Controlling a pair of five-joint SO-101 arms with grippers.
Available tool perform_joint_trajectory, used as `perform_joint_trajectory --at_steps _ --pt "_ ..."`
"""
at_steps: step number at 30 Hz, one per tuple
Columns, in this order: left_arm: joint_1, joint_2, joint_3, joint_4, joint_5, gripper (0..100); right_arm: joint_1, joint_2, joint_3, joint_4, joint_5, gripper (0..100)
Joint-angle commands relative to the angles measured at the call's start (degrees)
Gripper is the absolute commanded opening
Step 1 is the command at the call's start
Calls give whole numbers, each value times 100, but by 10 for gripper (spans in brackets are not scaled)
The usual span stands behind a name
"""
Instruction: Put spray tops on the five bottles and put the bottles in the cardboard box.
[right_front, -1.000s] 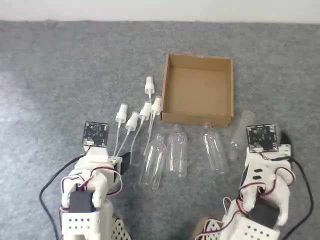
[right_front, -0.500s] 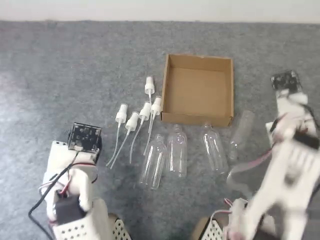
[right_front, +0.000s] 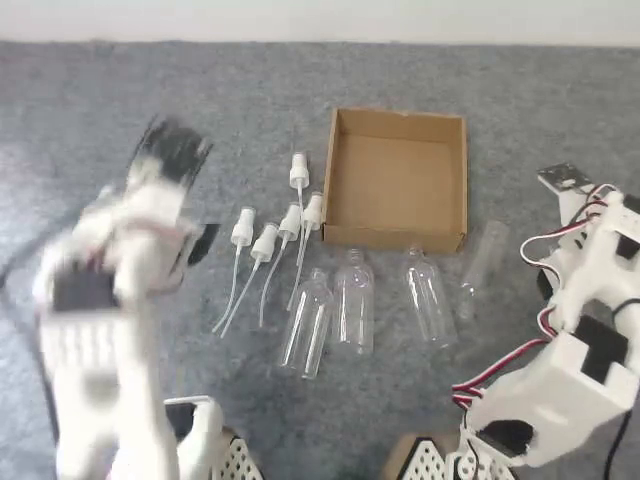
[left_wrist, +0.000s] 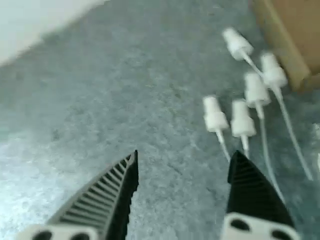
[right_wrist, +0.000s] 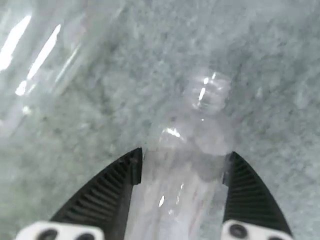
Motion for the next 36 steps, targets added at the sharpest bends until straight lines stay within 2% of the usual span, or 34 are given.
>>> perform_joint_trajectory --at_steps 1,6,17,24,28,32,36 --pt "457 2620 -1877 440 396 269 -31 -57 308 -488 79 231" --pt "571 3851 -2448 149 862 269 -22 -31 598 -831 70 229" --pt "624 5714 -2466 -1011 1160 267 -31 -66 624 -840 -290 228" --pt "607 6189 -2466 -1240 1178 224 -31 -66 624 -796 -290 229" --pt "598 6426 -2466 -1591 1477 222 -31 -57 633 -787 -290 229" --pt "642 6743 -2457 -1574 1547 220 -31 -13 633 -840 -290 229" --pt "571 6848 -2431 -1556 1749 172 -31 -13 633 -848 -290 229"
